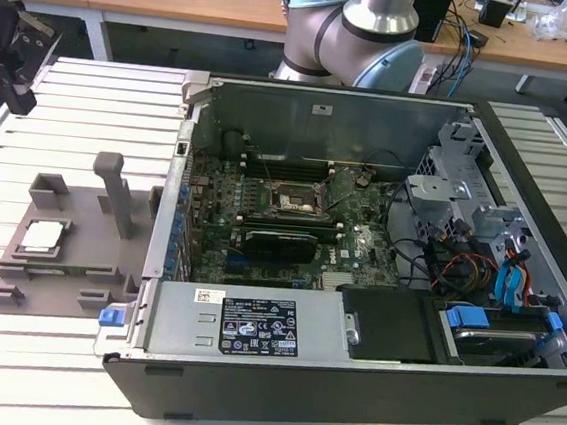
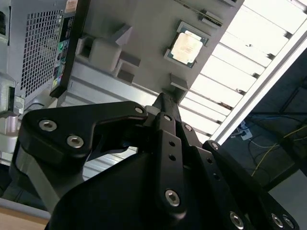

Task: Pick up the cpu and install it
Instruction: 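Reach for the cpu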

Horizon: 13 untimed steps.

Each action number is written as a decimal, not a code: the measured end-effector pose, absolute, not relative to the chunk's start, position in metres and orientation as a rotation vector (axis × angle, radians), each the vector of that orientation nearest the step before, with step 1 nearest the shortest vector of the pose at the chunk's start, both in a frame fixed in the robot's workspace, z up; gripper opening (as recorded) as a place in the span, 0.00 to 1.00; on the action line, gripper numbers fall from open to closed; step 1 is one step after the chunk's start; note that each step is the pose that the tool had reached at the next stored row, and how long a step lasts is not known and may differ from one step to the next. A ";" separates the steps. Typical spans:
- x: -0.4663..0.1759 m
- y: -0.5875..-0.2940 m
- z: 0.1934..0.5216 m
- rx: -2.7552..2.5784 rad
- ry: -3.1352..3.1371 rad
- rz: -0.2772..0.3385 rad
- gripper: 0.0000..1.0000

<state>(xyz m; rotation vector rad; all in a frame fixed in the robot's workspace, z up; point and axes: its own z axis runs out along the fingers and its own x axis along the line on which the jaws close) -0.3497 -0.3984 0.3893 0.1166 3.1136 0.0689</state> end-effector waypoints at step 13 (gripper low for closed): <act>-0.388 -0.398 0.385 0.117 3.114 0.069 0.11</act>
